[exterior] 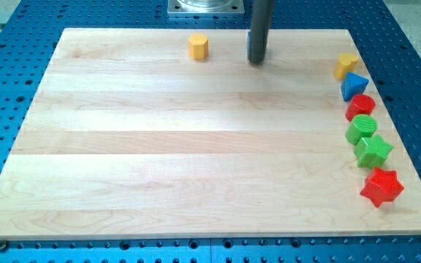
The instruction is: Slide the blue cube top right to the hexagon
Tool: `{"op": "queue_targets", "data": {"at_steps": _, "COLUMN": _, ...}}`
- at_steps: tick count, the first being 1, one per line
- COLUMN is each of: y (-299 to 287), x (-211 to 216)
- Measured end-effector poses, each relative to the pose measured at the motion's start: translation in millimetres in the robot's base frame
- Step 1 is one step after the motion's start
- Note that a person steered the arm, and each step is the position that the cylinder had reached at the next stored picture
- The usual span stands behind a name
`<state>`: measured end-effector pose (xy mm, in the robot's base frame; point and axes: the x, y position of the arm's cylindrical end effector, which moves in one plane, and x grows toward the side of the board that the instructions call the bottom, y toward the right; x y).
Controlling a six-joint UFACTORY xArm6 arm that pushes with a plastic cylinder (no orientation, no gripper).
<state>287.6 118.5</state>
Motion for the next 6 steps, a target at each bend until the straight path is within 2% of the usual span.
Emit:
{"op": "queue_targets", "data": {"at_steps": 1, "y": 42, "x": -10}}
{"op": "queue_targets", "data": {"at_steps": 2, "y": -7, "x": -31}}
{"op": "queue_targets", "data": {"at_steps": 3, "y": -78, "x": -22}}
{"op": "queue_targets", "data": {"at_steps": 4, "y": -62, "x": -17}}
{"op": "queue_targets", "data": {"at_steps": 5, "y": 0, "x": -27}}
{"op": "queue_targets", "data": {"at_steps": 6, "y": -35, "x": -60}}
